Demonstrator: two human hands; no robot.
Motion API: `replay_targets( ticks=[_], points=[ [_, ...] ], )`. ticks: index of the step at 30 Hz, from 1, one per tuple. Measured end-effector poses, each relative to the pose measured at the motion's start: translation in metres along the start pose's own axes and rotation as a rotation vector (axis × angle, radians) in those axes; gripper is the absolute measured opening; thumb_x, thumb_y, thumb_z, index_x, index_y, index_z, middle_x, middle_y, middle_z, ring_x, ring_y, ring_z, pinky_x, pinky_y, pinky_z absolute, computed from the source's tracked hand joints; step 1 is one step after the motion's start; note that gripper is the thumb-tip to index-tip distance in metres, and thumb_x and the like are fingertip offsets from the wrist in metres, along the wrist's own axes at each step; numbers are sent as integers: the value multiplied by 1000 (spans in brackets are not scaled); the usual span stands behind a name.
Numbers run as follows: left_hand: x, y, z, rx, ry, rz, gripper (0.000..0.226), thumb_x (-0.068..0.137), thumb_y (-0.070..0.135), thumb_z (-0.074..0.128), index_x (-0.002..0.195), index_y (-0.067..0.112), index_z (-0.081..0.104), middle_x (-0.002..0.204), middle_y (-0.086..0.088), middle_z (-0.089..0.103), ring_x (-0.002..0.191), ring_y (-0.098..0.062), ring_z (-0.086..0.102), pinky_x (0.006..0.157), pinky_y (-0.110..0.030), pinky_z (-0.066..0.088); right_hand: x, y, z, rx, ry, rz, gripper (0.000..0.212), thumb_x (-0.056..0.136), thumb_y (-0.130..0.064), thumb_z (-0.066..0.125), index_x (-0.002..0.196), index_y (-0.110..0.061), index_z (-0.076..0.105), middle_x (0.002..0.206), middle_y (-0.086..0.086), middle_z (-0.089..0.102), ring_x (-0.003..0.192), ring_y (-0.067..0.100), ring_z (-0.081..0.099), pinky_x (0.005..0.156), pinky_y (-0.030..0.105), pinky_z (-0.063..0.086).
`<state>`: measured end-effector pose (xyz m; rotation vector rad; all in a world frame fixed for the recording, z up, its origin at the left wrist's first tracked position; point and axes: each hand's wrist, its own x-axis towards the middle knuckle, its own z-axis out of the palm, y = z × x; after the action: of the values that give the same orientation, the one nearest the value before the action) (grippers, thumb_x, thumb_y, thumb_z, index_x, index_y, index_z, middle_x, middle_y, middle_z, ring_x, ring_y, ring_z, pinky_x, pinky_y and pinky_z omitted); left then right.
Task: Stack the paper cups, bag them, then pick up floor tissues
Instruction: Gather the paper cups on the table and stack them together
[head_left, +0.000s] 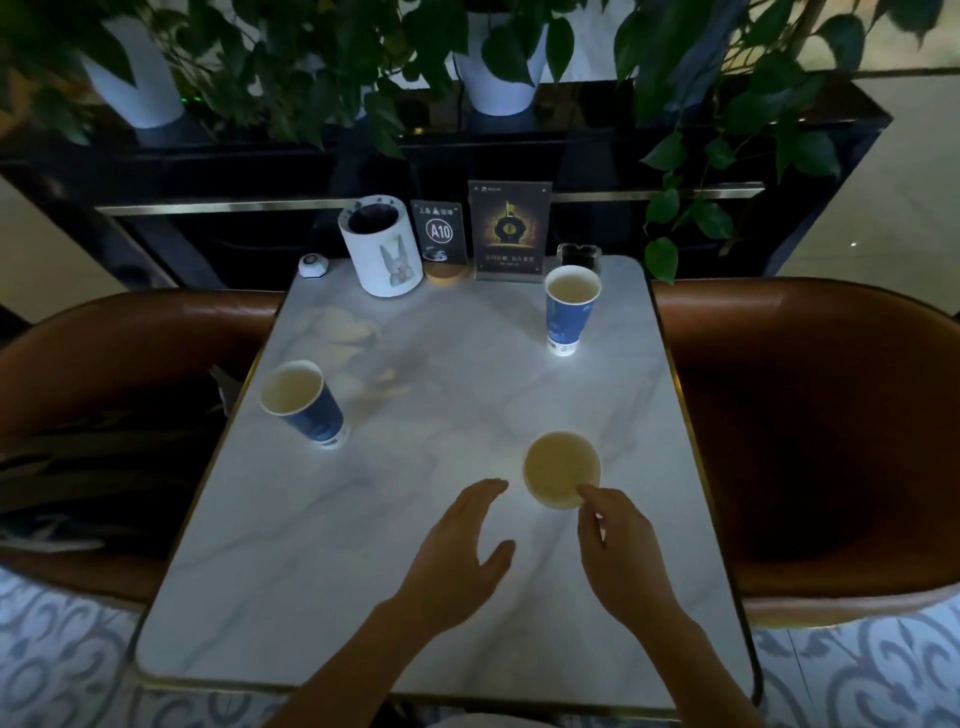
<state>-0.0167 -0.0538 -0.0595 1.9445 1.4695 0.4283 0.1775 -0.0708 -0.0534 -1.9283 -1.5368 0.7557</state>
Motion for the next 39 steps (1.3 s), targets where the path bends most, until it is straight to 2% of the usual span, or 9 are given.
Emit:
replay_targets(
  ticks=[5, 10, 13, 16, 21, 25, 29, 33, 39],
  points=[
    [-15, -29, -24, -64, 60, -74, 64, 89, 38, 64, 144, 34, 33, 147, 14, 41, 120, 8, 39, 103, -10, 33, 5, -37, 3, -2, -46, -127, 33, 92, -11, 57, 124, -12, 59, 118, 2, 65, 104, 14, 61, 94, 30, 51],
    [-21, -58, -61, -110, 133, -112, 72, 83, 43, 70, 144, 35, 32, 141, 16, 42, 117, 0, 45, 103, -22, 42, 7, -82, 17, -21, -89, -272, 41, 79, -10, 73, 117, -18, 63, 100, -16, 60, 88, -6, 56, 80, 4, 40],
    [-21, -75, -82, -162, 179, -125, 77, 77, 47, 74, 141, 36, 34, 142, 15, 45, 123, -5, 49, 105, -32, 47, 4, -108, 34, -12, -73, -319, 37, 72, -15, 81, 106, -18, 67, 91, -14, 65, 82, 0, 60, 75, 10, 48],
    [-23, -91, -99, -209, 208, -124, 84, 71, 49, 78, 140, 39, 32, 143, 17, 44, 124, -3, 47, 106, -33, 46, 0, -129, 52, 18, -53, -346, 32, 67, -22, 85, 95, -18, 70, 81, -11, 68, 73, 7, 64, 67, 16, 53],
    [-35, -119, -122, -299, 230, -111, 92, 62, 60, 80, 139, 40, 35, 141, 18, 47, 125, -3, 48, 104, -34, 48, -5, -157, 80, 109, -53, -300, 23, 66, -26, 85, 83, -18, 71, 72, -12, 69, 70, 8, 64, 62, 10, 49],
    [-42, -134, -137, -359, 223, -79, 89, 60, 54, 84, 136, 34, 42, 135, 15, 55, 120, -4, 55, 101, -34, 50, -6, -173, 97, 141, -74, -248, 18, 66, -22, 85, 76, -21, 70, 70, -12, 70, 69, 8, 64, 60, 9, 48],
    [-45, -147, -149, -416, 183, -62, 85, 57, 49, 88, 129, 39, 45, 126, 21, 58, 114, -2, 58, 95, -22, 50, -8, -189, 112, 141, -92, -214, 25, 67, -20, 84, 70, -34, 64, 67, -19, 68, 69, 3, 64, 59, 6, 47],
    [-49, -161, -157, -469, 160, -51, 86, 58, 47, 89, 129, 44, 42, 124, 29, 56, 114, 5, 56, 86, -7, 46, -12, -203, 131, 168, -132, -183, 23, 66, -20, 85, 68, -33, 65, 75, -21, 70, 67, 6, 65, 59, 10, 49],
    [-53, -187, -162, -534, 219, -59, 85, 56, 37, 93, 127, 39, 48, 120, 21, 64, 111, -2, 62, 91, -22, 55, -18, -217, 166, 189, -187, -89, 18, 68, -18, 84, 71, -29, 70, 71, -8, 74, 69, 10, 69, 63, 16, 56]
  ],
)
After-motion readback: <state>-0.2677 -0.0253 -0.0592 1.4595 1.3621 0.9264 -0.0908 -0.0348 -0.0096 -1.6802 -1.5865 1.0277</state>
